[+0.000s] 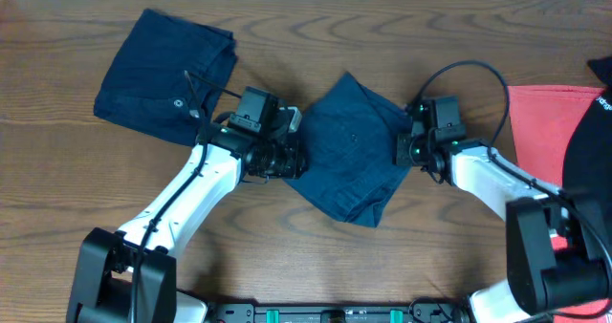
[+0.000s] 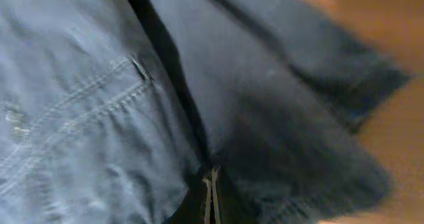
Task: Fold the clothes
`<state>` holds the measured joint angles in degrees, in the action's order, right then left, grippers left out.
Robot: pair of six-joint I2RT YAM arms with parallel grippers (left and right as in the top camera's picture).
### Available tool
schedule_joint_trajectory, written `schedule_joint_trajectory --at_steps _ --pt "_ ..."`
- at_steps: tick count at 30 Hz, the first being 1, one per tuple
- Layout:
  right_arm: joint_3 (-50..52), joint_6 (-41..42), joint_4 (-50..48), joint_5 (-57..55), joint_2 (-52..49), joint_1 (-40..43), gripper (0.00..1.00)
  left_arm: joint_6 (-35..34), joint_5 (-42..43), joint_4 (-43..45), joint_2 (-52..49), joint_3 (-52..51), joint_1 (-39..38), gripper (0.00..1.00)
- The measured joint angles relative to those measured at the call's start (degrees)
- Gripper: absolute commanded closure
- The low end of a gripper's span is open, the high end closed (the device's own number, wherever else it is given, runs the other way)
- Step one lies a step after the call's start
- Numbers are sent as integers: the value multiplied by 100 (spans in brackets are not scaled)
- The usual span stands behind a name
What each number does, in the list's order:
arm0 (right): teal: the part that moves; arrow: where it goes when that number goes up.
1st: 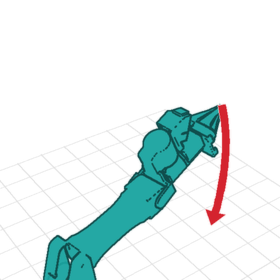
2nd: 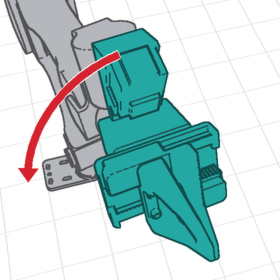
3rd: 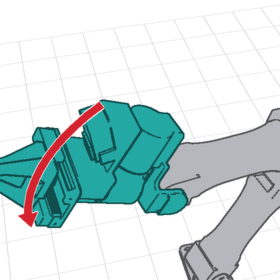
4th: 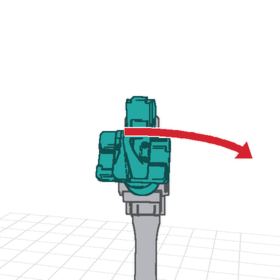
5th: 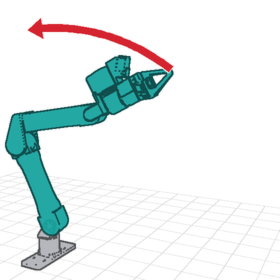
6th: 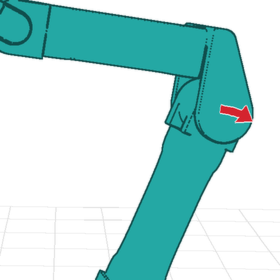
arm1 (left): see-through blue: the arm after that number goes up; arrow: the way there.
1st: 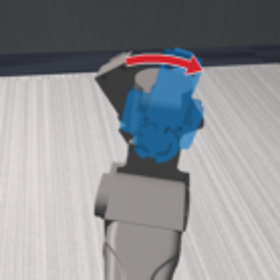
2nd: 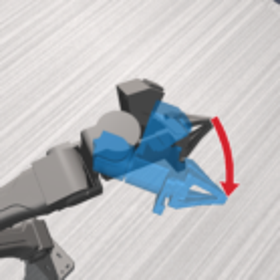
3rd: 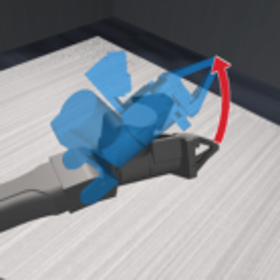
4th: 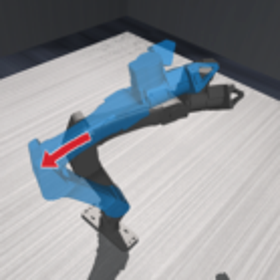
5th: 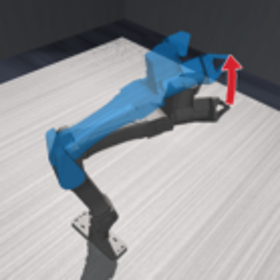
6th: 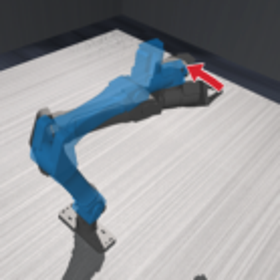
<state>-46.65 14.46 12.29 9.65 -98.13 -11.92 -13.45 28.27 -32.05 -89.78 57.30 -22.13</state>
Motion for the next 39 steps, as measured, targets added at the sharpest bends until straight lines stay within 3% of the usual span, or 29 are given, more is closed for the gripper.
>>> schedule_joint_trajectory --at_steps 6,8,10,13,16,21,24,34,39 --pt "-129 463 1283 118 90 -28 99 0 -164 -94 0 0 -28 65" --pt "-125 695 1705 33 190 -120 99 17 -289 -133 0 0 -28 58" --pt "-83 859 1980 -162 323 -238 99 28 -391 -199 0 0 -28 46" --pt "35 933 2194 -361 636 -278 99 31 -494 -376 0 0 -28 7" --pt "87 925 2216 -520 1353 -278 99 17 -555 -678 -2 -2 -26 0" --pt "85 872 2085 -601 2723 -278 99 -11 -616 -822 -2 -2 -28 2" --pt "85 804 2085 -601 2938 -280 99 -184 -621 -660 -2 -7 -28 2" --pt "398 697 1458 -243 1777 -509 99 -1351 -623 -109 -2 -514 -26 2" --pt "483 699 1266 -109 979 -511 99 -1576 -616 68 -2 -730 -28 2"
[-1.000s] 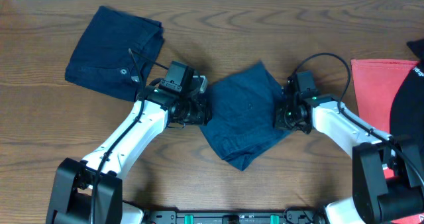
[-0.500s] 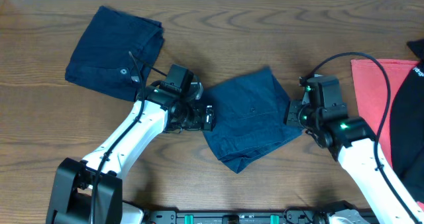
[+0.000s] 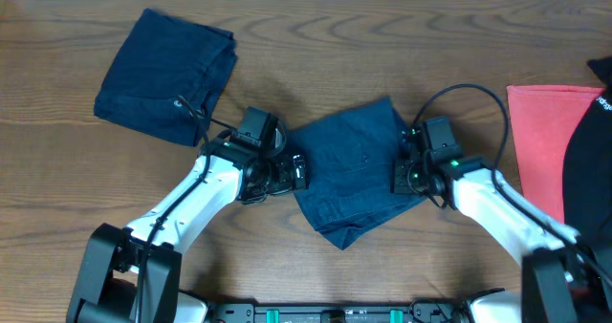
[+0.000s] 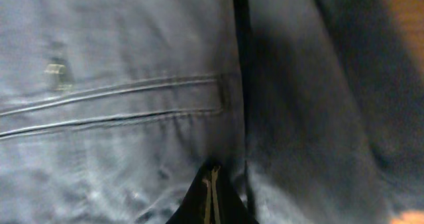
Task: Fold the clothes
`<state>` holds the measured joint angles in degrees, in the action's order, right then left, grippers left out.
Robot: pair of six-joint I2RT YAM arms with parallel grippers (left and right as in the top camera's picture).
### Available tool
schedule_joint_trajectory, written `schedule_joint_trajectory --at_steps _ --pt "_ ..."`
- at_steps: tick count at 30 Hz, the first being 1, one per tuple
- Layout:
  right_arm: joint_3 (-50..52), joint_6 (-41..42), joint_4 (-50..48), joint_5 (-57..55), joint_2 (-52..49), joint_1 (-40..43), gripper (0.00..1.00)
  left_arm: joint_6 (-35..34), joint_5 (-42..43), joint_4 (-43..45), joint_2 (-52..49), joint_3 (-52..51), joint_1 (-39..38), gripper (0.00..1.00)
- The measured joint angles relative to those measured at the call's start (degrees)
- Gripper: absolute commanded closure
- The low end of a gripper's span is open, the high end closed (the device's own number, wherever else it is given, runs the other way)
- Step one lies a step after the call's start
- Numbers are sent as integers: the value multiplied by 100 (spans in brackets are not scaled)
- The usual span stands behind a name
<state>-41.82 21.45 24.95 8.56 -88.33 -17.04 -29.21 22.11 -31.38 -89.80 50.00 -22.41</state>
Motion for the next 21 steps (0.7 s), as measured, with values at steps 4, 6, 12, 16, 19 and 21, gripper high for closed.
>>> schedule_joint_trajectory --at_steps 4,6,12,16,19,21 --pt "-61 92 -85 81 -334 2 99 -83 59 492 0 -197 0 2" --pt "-114 157 -83 120 -400 2 99 -111 76 739 0 -330 0 2" --pt "-155 236 -79 153 -446 2 99 -457 343 1692 -140 -743 9 2" --pt "-160 249 -76 155 -452 2 99 -667 769 2275 -363 -730 -42 2" --pt "-160 249 -76 155 -452 2 99 -815 1034 2601 -553 -680 -199 0" --pt "-160 249 -76 155 -452 2 99 -876 1104 2717 -625 -638 -321 7"
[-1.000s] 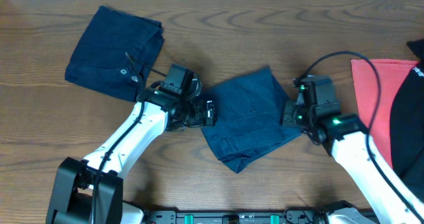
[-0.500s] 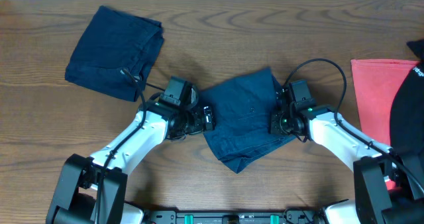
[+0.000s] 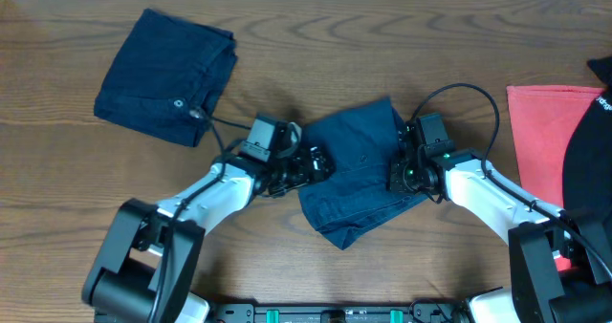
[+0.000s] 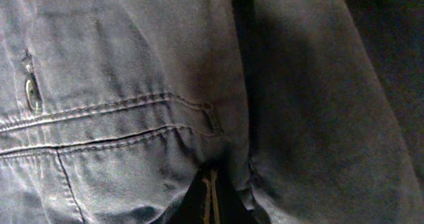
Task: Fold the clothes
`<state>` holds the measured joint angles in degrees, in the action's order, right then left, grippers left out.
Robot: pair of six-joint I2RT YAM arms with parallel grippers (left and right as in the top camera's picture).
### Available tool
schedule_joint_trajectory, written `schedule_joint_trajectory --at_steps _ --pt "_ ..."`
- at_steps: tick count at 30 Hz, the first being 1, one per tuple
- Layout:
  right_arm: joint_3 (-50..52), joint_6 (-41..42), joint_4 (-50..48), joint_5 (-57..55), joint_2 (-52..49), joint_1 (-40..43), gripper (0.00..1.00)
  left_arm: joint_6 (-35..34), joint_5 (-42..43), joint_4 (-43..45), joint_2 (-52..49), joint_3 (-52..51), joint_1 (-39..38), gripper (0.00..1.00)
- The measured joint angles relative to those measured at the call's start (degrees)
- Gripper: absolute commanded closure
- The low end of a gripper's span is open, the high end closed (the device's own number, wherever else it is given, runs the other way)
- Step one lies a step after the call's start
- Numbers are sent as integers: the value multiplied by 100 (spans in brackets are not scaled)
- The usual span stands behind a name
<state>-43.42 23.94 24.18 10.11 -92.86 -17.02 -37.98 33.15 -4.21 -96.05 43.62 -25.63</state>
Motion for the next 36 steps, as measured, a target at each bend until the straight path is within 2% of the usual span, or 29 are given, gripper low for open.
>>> schedule_joint_trajectory --at_steps 2,4,5,9,15,20,27,32,36 --pt "0 0 -2 2 -2 0 99 -76 15 94 -59 -4 -125 27" --pt "-2 0 -4 4 -4 0 99 -127 24 181 -138 -33 -227 55" --pt "-2 0 -4 7 -4 0 99 -127 9 238 -184 -63 -264 65" --pt "-4 0 -11 20 -9 0 99 -44 15 319 -306 -153 -332 94" --pt "-15 20 52 33 -9 0 99 621 122 179 -289 -129 -334 94" --pt "15 11 334 282 122 -11 99 1458 199 -1001 98 186 -269 94" --pt "118 -92 533 164 1578 -11 99 2433 269 -1917 914 1056 385 94" --pt "116 -37 673 140 2769 -9 99 2791 267 -1836 1005 1996 1239 94" --pt "116 -24 785 142 3366 -11 99 2900 267 -1276 968 2555 2050 94"
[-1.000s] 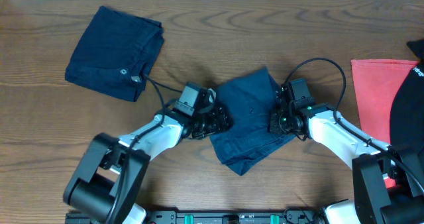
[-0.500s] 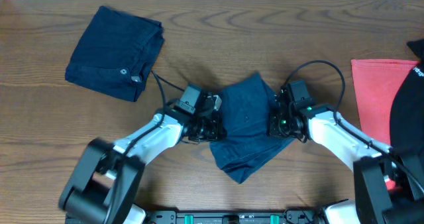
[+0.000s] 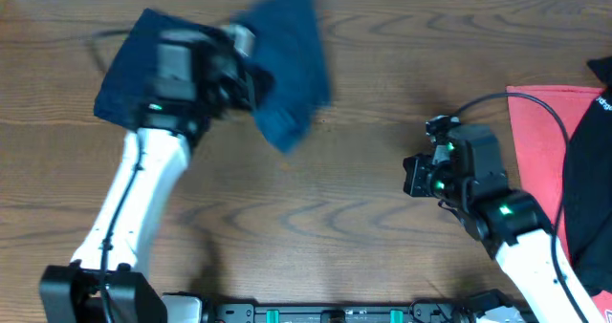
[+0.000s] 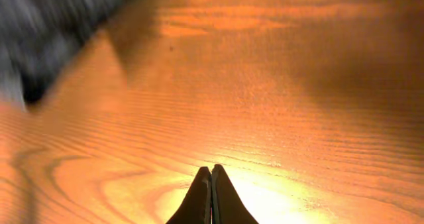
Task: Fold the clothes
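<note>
A folded navy garment (image 3: 290, 67), blurred, hangs at the far left of the table in the overhead view. My left gripper (image 3: 241, 51) is shut on its edge. It is right beside a folded navy piece (image 3: 124, 79) lying at the back left. My right gripper (image 3: 413, 176) hovers over bare wood at the right of centre. In the right wrist view this gripper (image 4: 212, 172) is shut with nothing between its fingers. The carried garment (image 4: 46, 32) shows there as a dark blur at the upper left.
A red cloth (image 3: 535, 132) lies at the right, partly under a black item (image 3: 588, 170) at the table's right edge. The wooden table (image 3: 335, 218) stretches between the two arms. The right arm's cable loops above its wrist.
The navy garment has gone from the table's middle to the back left, held up by my left gripper. My right gripper has let go of it and now sits shut over bare wood.
Both grippers were at opposite edges of the navy garment in the middle, lying as a diamond. Then it lay turned and more compact, both grippers still on it. Now the left gripper alone holds it beside the folded piece at the back left.
</note>
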`<state>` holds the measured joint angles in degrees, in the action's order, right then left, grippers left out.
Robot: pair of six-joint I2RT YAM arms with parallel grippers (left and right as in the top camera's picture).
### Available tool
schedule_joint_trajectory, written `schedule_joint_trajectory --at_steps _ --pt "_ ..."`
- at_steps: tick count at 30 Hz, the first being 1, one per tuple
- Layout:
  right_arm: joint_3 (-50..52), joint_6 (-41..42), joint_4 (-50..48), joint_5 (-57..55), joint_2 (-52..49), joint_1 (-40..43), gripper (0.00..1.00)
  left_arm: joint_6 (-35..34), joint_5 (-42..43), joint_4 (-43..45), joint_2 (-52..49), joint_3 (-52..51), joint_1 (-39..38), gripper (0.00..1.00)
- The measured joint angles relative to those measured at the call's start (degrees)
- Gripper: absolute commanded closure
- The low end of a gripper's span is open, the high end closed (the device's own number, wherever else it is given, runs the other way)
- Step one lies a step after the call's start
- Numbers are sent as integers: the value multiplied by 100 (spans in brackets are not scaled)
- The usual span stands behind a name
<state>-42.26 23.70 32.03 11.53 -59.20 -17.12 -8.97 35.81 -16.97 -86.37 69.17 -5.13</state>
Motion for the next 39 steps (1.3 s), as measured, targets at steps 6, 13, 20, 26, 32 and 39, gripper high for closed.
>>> schedule_joint_trajectory --at_steps 6,13,20,26,32,39 --pt "0 59 127 2 168 0 99 -81 2 1390 -297 385 1226 94" --pt "0 256 232 15 168 0 99 -686 20 2302 -1331 398 2192 94" --pt "0 396 229 31 168 0 99 -1104 466 2090 -2699 398 2704 94" --pt "0 437 243 48 168 0 99 -1239 868 2164 -2990 396 2955 94" --pt "0 439 243 59 168 0 99 -1888 1825 3657 -2935 389 2837 94" --pt "0 439 280 157 168 0 99 -2754 2640 4754 -2490 389 2253 94"
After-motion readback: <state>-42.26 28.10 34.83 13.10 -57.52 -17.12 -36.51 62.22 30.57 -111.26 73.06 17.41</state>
